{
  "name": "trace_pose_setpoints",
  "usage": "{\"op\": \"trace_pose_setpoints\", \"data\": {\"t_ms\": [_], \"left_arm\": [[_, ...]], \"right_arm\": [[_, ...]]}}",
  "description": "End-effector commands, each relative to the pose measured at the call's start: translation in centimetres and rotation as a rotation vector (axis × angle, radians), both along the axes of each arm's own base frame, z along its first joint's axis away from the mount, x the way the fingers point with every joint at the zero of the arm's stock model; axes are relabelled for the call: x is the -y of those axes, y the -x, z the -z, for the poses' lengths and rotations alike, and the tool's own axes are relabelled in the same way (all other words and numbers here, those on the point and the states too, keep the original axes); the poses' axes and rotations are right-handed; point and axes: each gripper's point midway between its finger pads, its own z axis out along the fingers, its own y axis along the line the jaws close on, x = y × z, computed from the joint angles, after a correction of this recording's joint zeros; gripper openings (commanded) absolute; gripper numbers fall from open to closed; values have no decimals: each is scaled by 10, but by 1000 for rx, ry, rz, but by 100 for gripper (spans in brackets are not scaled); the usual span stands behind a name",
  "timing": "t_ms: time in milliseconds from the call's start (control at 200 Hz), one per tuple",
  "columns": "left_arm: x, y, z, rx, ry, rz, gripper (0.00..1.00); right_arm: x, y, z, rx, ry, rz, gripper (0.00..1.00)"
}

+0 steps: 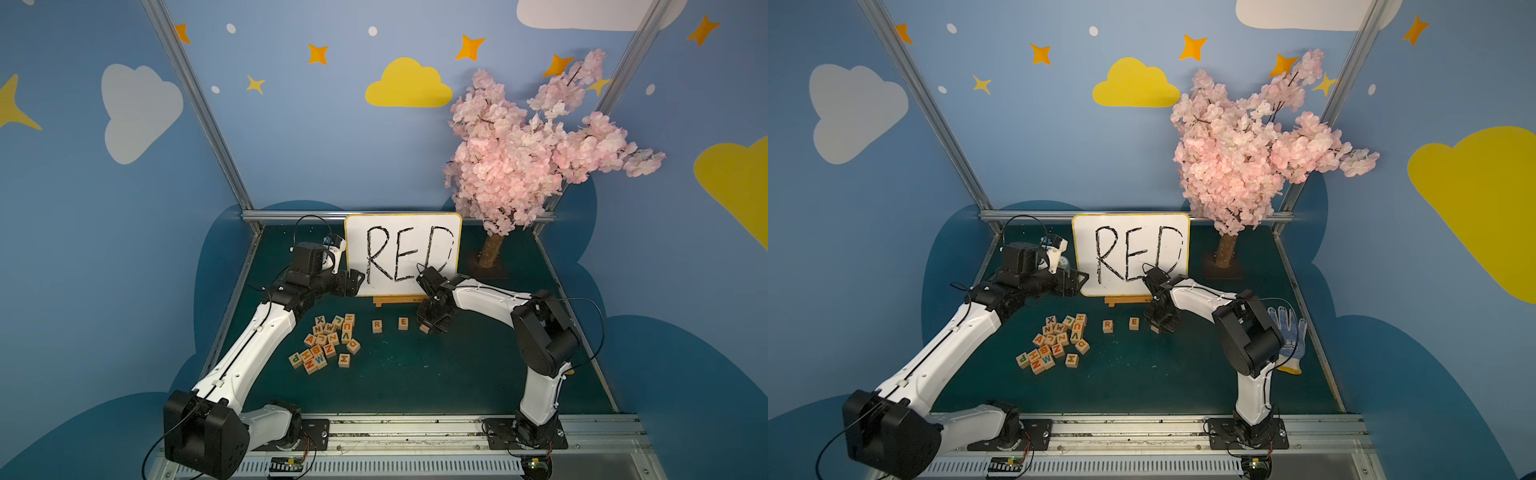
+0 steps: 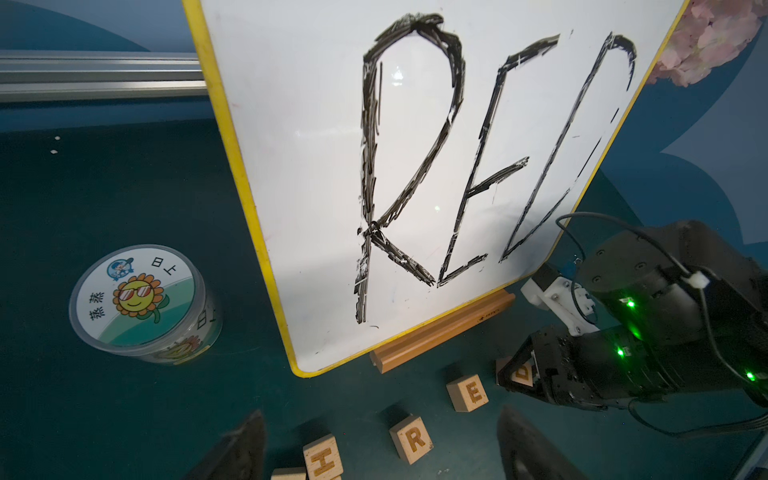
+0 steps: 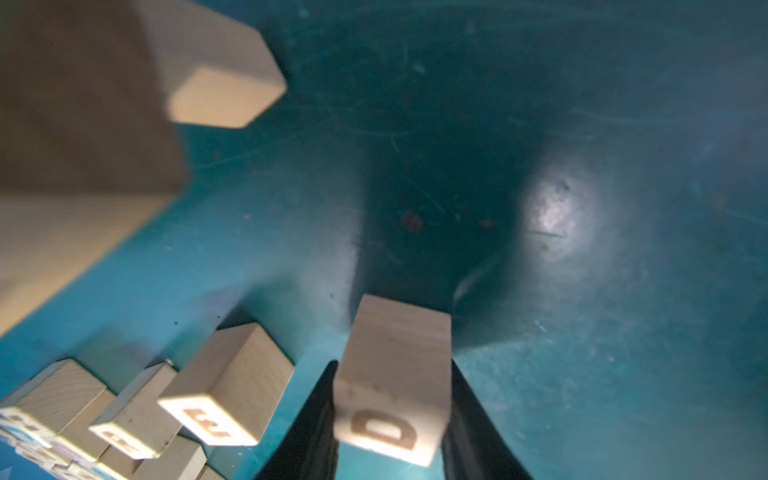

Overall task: Assemble the uppercase word "red" with letter blocks
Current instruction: Pick up the letter block from the center of the board, then place the letter block at the center of the board.

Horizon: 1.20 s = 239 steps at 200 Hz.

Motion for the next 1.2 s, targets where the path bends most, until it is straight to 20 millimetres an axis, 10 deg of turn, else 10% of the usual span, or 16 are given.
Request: {"op": "trace_pose_setpoints", "data": {"t_ms": [0,295,826,1191], "left_arm": [[-1,0,-8,16,7,-2,86],[-1,0,-8,14,13,0,86],[0,-1,-4,0,15,3,86],[-1,-2,-2,-1,9,-3,86]], "right_arm": [[2,-3,4,3,31,-25,34],[17,-2,-11,36,142,-217,19],[0,-4,-27,202,337,-870,21],[-1,-15,-16,269,375,-1021,25]]}}
